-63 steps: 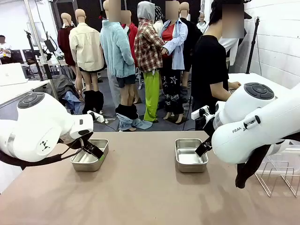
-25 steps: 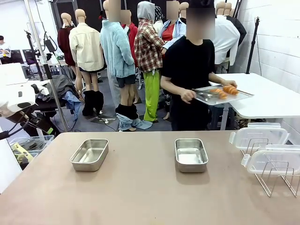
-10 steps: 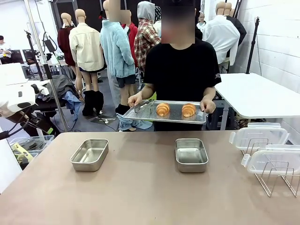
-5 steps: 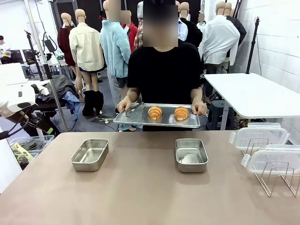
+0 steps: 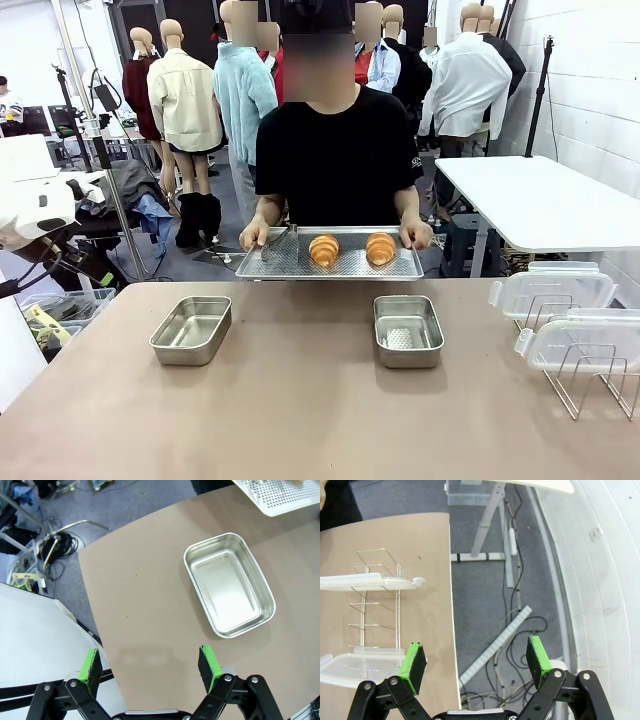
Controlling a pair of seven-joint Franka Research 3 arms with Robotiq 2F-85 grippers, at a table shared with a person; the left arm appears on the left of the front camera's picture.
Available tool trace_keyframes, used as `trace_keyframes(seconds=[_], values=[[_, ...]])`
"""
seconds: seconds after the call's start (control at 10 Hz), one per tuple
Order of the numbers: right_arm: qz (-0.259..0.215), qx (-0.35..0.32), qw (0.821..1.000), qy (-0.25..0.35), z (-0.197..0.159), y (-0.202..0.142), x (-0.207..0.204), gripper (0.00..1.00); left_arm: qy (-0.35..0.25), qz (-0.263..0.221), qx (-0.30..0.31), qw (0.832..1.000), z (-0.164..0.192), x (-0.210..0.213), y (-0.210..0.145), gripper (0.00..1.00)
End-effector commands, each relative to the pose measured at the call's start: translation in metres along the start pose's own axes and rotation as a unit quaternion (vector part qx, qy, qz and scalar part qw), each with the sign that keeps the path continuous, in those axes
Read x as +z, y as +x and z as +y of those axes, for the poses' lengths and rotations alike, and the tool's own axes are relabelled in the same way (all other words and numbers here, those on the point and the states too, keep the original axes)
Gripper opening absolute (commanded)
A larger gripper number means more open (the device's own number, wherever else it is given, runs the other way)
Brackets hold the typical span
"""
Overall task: Place the bread in airtight containers.
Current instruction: Lift both Airtight Container.
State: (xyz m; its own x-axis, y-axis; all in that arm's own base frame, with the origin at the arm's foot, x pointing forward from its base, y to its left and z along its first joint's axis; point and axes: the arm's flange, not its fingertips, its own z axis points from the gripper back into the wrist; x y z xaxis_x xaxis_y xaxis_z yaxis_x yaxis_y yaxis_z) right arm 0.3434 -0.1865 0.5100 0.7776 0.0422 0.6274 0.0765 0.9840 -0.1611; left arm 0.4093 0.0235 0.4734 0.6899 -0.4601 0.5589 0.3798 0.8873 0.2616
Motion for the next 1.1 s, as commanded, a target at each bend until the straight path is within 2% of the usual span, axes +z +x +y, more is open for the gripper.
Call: trace_keyframes(seconds=[0.0, 0.6, 0.8, 1.0], values=[[0.004, 0.004, 1.0, -0.001, 0.001, -0.001, -0.001, 1.0, 0.002, 0.004, -0.006, 1.0, 0.002, 0.002, -0.002, 1.0], [0.0, 0.0, 1.0, 0.0, 0.0, 0.0, 0.0, 1.0, 0.0, 0.0, 0.0, 1.0, 0.0, 0.0, 0.0, 1.0], [-0.017, 0.023, 0.999, 0.016, 0.049, 0.062, 0.034, 1.0, -0.004, -0.018, -0.018, 1.0, -0.006, 0.025, 0.043, 1.0], [0.02, 0.06, 0.997, 0.044, 0.112, 0.116, 0.061, 1.0, -0.006, 0.003, -0.031, 0.999, -0.012, 0.04, 0.083, 1.0]])
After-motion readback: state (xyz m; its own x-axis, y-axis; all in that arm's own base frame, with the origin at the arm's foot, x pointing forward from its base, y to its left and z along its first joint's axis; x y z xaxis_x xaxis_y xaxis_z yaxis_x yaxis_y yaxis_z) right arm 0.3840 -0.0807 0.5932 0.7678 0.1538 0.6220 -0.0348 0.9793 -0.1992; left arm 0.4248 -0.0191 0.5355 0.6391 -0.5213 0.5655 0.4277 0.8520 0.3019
